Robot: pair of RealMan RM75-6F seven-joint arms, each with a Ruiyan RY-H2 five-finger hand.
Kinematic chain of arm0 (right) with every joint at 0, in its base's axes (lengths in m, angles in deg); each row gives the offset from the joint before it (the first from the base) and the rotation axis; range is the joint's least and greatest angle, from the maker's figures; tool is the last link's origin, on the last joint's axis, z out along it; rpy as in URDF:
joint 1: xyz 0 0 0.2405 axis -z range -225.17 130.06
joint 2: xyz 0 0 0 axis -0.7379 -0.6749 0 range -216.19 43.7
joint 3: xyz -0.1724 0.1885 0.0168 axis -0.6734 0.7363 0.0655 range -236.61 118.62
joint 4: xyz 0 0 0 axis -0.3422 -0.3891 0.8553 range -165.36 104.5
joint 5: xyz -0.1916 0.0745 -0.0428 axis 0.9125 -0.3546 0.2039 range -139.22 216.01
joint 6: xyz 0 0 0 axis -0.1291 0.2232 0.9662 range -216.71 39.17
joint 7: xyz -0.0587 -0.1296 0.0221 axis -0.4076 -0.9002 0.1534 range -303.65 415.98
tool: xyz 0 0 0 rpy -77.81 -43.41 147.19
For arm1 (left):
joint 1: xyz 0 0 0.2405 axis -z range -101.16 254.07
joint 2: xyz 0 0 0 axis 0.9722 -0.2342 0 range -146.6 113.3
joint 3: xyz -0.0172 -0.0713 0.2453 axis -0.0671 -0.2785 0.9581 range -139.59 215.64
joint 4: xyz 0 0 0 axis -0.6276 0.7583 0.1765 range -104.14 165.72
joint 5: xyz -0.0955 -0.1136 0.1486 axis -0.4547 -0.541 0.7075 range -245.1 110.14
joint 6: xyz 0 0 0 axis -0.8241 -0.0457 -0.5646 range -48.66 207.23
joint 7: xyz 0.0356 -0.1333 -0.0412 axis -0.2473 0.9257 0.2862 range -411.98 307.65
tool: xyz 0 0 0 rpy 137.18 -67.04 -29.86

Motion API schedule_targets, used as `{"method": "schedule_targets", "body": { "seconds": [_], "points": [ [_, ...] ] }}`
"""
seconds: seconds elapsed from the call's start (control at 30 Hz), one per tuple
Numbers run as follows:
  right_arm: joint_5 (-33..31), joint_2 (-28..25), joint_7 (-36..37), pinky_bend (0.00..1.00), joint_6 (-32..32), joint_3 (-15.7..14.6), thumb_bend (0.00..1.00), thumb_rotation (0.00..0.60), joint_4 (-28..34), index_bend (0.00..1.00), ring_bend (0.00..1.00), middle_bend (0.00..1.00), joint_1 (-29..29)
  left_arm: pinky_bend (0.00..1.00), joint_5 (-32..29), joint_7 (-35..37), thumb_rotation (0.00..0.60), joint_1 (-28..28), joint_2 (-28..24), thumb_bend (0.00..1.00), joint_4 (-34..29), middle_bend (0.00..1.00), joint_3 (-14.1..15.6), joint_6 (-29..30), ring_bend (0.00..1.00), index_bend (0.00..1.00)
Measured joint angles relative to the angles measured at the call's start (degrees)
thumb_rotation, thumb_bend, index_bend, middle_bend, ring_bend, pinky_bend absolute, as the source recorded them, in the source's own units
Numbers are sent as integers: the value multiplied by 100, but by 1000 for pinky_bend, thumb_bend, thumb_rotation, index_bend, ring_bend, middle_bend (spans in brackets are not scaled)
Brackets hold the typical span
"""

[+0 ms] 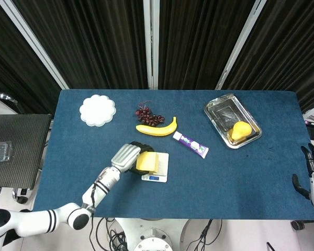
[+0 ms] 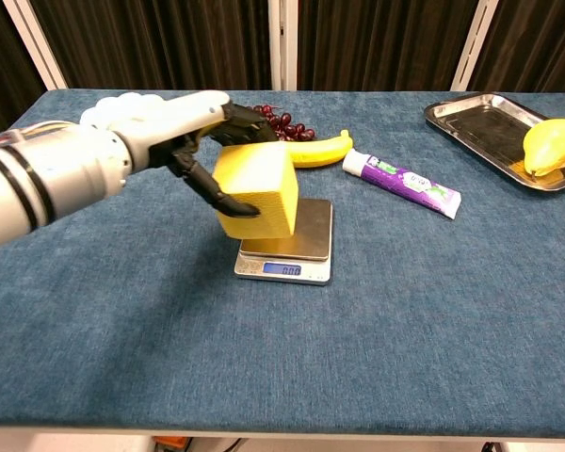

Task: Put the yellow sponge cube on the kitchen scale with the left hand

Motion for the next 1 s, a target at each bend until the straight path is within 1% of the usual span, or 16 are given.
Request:
{"method": "schedule_targets", "body": {
  "seconds": [0.1, 0.23, 0.37, 0.4, 0.47, 0.6, 0.67, 0.73, 0.77, 0.87, 1.0],
  "points": [
    [-9, 52, 72, 0, 16, 18, 356, 600, -80, 0, 0, 0, -20, 235, -163, -97, 600, 130, 128, 189, 151, 565, -75, -104, 288, 523],
    [-19, 68, 91, 0, 42, 32, 355, 600, -118, 0, 0, 0, -42, 234, -324, -85, 600, 228, 267, 188, 294, 490, -140, -213, 236, 516],
    [-35, 75, 128, 0, 32, 52, 356, 600, -150, 0, 0, 0, -44, 233, -361, -38, 600, 273, 366, 188, 430, 482, -145, -239, 233, 509],
    [-41, 77, 132, 0, 37, 53, 355, 600, -156, 0, 0, 0, -46, 233, -365, -20, 600, 279, 396, 187, 466, 475, -137, -237, 231, 493],
    [-55, 84, 138, 0, 61, 54, 355, 600, -172, 0, 0, 0, -51, 229, -363, 12, 600, 284, 431, 182, 512, 440, -120, -234, 211, 432],
    [-76, 95, 136, 0, 88, 55, 355, 600, -183, 0, 0, 0, -60, 195, -314, 209, 600, 293, 444, 158, 550, 272, -95, -292, 96, 167],
    [-87, 96, 131, 0, 86, 60, 355, 600, -181, 0, 0, 0, -58, 167, -244, 321, 600, 296, 443, 150, 565, 202, -80, -305, 53, 89],
    [-100, 95, 123, 0, 85, 63, 355, 600, -179, 0, 0, 0, -55, 137, -144, 453, 600, 299, 424, 145, 567, 152, -55, -326, 28, 59],
    [-109, 94, 117, 0, 88, 65, 355, 600, -175, 0, 0, 0, -54, 131, -107, 514, 600, 300, 411, 145, 565, 144, -45, -337, 24, 54],
    [-124, 85, 91, 0, 101, 65, 356, 600, -152, 0, 0, 0, -53, 110, 26, 671, 600, 296, 369, 145, 559, 131, -9, -340, 5, 42],
    [-125, 80, 61, 0, 108, 62, 355, 600, -126, 0, 0, 0, -54, 93, 127, 734, 600, 245, 315, 145, 503, 126, 24, -203, 1, 37]
  ]
}}
